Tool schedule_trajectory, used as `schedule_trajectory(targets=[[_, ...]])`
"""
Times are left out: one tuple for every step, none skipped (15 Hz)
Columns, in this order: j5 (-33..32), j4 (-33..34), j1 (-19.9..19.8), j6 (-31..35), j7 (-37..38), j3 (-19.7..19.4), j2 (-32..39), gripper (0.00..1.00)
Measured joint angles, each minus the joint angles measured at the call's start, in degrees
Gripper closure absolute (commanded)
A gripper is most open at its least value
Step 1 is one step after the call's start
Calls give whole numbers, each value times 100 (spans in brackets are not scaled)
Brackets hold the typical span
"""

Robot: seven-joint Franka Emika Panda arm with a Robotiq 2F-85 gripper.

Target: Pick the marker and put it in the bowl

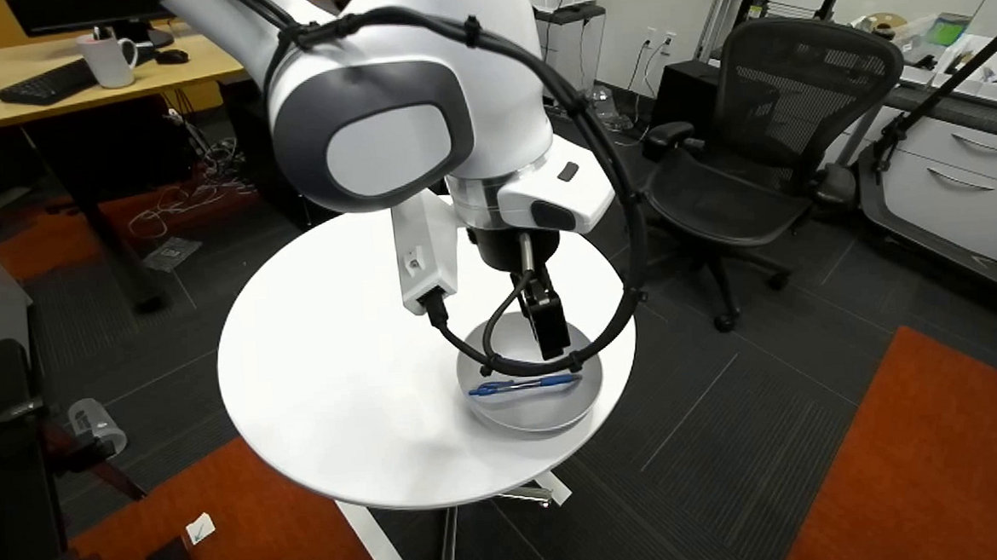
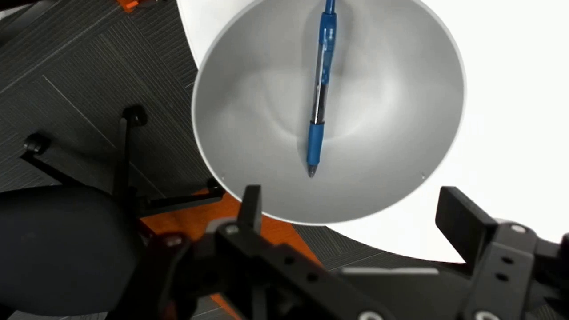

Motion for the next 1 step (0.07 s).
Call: schedule_trajectory(targets=[[17,4,-9,0,-33,14,0,0]])
